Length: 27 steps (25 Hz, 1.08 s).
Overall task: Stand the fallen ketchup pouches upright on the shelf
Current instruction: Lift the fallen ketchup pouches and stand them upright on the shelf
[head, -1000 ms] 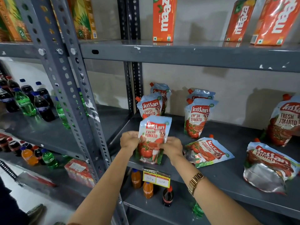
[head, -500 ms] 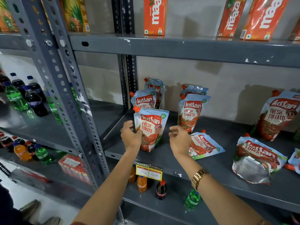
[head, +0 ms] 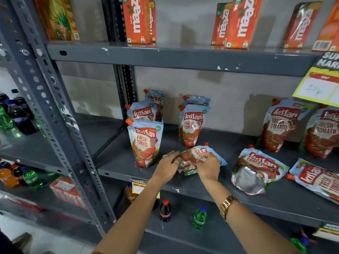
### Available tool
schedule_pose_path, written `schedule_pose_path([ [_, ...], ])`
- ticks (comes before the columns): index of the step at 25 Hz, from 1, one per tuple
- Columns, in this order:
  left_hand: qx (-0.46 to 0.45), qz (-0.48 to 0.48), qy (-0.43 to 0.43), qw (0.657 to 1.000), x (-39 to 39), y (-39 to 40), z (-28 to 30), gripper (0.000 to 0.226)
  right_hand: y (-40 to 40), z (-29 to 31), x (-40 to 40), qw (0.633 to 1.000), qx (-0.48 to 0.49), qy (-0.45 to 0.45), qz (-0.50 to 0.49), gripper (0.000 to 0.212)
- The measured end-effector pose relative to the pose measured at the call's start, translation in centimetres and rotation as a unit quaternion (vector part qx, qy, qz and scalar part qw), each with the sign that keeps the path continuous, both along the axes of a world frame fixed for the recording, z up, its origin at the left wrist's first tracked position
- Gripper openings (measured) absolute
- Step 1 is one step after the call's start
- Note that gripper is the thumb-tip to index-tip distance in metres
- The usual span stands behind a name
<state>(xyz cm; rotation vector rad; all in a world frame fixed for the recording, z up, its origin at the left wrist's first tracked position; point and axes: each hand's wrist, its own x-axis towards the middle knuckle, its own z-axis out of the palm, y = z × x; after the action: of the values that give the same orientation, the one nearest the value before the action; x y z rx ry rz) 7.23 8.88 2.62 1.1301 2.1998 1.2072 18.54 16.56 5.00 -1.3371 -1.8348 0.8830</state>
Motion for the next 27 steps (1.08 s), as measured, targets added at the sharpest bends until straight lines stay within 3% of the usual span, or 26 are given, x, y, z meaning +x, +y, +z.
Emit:
schedule_pose_path([
  [2, 0.024, -0.005, 0.019, 1.0, 0.5, 0.0, -0.5, 0.035, 0.6, -0.5, 0.9, 0.997, -0.062, -0.038, -0.009, 0.042],
  [4, 0.043, 0.001, 0.047, 0.998, 1.1, -0.1, -0.3, 0.029, 0.7, -0.9, 1.6, 0.986, -0.157, -0.012, -0.047, 0.058],
  [9, 0.02, 0.03, 0.006, 0.999, 3.8, 1.3, 0.1, 0.035, 1.2, -1.1, 2.7, 0.962, -0.25, 0.065, -0.091, 0.044],
  [11, -0.007, 0.093, -0.12, 0.988, 3.8, 2.1, -0.1, 0.031, 1.5, -0.9, 3.3, 0.948, -0.287, 0.115, -0.077, 0.019],
  [13, -0.031, 0.119, -0.275, 0.954, 4.0, 2.4, 0.1, 0.025, 1.9, -1.0, 3.7, 0.928, -0.327, 0.165, -0.072, 0.019],
  [14, -0.037, 0.127, -0.303, 0.944, 4.0, 2.4, 0.3, 0.021, 1.9, -0.9, 3.8, 0.919, -0.34, 0.191, -0.063, 0.017],
  [16, -0.018, 0.139, -0.324, 0.936, 4.0, 2.3, 0.6, 0.012, 1.8, -0.5, 3.7, 0.925, -0.318, 0.208, -0.029, 0.008],
  [21, 0.106, 0.107, -0.296, 0.943, 3.5, 2.3, 2.2, 0.029, 1.8, 1.1, 3.3, 0.959, -0.18, 0.214, 0.044, 0.035],
  [27, 0.131, 0.104, -0.211, 0.963, 3.8, 1.9, 1.4, 0.023, 1.7, 0.6, 3.1, 0.969, -0.14, 0.204, 0.004, 0.025],
])
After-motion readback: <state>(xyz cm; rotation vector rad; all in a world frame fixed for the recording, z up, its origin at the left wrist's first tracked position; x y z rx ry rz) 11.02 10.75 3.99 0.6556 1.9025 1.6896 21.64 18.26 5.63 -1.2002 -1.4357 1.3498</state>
